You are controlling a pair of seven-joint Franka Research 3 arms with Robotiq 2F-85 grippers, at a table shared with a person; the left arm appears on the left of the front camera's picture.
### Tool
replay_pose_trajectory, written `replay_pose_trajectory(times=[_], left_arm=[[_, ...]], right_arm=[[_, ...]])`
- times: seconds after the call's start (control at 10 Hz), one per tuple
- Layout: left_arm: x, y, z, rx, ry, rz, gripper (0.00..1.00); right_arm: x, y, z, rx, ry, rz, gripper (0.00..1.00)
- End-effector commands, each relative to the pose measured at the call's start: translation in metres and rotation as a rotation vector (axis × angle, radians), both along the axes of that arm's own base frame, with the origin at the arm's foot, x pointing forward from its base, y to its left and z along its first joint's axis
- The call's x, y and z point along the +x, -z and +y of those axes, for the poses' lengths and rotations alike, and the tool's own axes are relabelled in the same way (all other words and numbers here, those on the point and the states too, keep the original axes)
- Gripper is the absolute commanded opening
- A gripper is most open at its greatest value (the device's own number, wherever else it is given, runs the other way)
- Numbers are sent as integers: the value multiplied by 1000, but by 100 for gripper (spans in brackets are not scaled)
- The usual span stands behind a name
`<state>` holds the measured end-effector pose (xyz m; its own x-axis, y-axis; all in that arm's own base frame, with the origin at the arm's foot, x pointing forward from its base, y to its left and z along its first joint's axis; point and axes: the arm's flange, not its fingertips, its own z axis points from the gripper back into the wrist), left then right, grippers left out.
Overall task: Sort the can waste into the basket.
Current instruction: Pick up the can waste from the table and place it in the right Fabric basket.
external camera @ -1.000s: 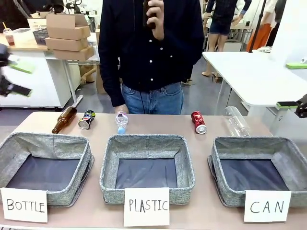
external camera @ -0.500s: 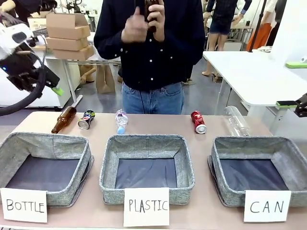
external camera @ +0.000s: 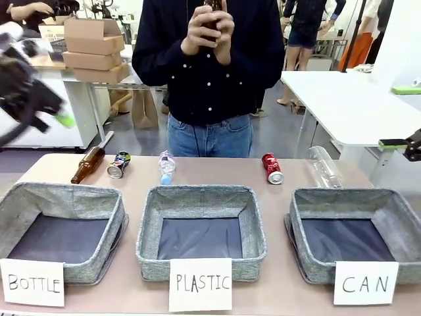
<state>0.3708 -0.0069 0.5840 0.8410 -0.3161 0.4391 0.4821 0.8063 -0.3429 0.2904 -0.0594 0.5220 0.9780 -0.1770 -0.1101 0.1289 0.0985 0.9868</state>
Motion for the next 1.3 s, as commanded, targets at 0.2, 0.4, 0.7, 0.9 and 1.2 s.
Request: replay_pose_trajectory(times=[0.2, 0.4, 0.7, 0.9, 1.2], left_arm=[[-199, -56, 106, -278, 111, -231, 100], [-206, -47, 120, -406, -9, -298, 100], [-218, -67, 110, -291, 104, -268, 100], [-218, -67, 110, -291, 104, -268, 100], [-218, -67, 110, -291, 104, -268, 100]], right_arm=[[3, -3, 0, 15, -5, -30, 100], [3, -3, 0, 15, -5, -30, 100], [3, -3, 0, 15, -5, -30, 100], [3, -3, 0, 15, -5, -30, 100], [3, -3, 0, 15, -5, -30, 100]])
